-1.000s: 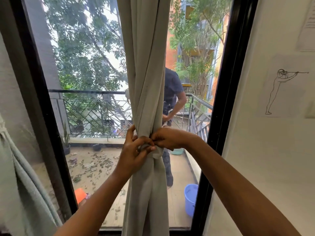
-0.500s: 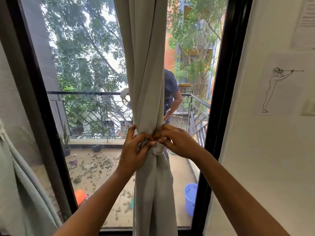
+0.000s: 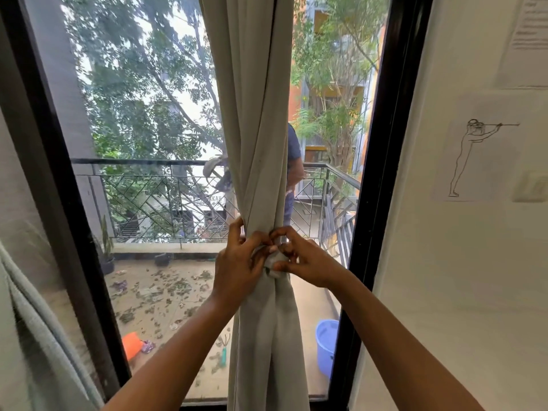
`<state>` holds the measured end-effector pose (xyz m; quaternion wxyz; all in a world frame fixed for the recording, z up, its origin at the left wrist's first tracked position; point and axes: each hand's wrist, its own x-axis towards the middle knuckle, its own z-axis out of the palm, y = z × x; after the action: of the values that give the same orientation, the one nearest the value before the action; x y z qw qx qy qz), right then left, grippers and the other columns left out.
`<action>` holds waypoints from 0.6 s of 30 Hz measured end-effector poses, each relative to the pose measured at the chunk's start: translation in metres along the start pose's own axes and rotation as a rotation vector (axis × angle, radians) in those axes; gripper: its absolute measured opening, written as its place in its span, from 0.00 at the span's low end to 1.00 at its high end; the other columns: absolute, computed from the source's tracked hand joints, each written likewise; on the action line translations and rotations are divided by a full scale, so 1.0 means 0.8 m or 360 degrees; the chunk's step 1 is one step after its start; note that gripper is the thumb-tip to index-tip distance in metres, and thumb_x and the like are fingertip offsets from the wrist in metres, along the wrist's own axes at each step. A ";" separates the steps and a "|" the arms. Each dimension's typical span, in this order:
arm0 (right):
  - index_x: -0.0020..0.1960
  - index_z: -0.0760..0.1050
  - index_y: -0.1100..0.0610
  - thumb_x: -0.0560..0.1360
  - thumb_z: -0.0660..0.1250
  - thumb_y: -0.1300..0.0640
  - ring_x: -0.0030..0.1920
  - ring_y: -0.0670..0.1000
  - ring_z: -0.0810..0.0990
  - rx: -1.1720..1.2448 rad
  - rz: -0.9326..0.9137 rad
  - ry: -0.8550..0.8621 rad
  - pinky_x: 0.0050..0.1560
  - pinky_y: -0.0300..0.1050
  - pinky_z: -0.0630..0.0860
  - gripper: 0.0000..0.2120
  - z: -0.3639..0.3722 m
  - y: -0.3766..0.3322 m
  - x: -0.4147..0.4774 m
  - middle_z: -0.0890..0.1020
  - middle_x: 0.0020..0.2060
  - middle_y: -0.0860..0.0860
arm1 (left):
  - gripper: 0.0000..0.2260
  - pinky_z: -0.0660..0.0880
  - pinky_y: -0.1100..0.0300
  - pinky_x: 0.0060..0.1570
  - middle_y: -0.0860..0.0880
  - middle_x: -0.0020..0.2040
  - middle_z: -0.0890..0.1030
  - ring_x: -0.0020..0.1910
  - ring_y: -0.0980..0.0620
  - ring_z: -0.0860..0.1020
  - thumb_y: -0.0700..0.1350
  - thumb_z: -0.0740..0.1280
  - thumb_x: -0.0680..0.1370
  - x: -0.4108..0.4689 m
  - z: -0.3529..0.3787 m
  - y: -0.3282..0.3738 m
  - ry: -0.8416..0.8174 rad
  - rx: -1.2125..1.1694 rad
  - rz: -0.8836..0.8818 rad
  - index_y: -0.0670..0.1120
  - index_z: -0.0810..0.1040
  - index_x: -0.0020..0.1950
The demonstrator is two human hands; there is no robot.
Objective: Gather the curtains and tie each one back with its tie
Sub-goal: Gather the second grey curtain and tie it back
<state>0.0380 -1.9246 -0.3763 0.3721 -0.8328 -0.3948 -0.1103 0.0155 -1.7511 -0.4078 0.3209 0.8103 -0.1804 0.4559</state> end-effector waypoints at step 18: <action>0.57 0.74 0.53 0.81 0.52 0.59 0.33 0.51 0.75 -0.1629 -0.0718 0.0799 0.28 0.41 0.70 0.13 0.064 0.034 -0.017 0.79 0.40 0.51 | 0.27 0.79 0.57 0.41 0.50 0.62 0.70 0.45 0.53 0.78 0.46 0.73 0.73 0.015 0.002 -0.018 0.0136 -0.0146 -0.0034 0.58 0.66 0.68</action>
<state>0.0437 -1.9072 -0.4331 -0.0260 -0.7504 -0.3584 -0.5548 0.0310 -1.7420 -0.4035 0.3698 0.7764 -0.1785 0.4781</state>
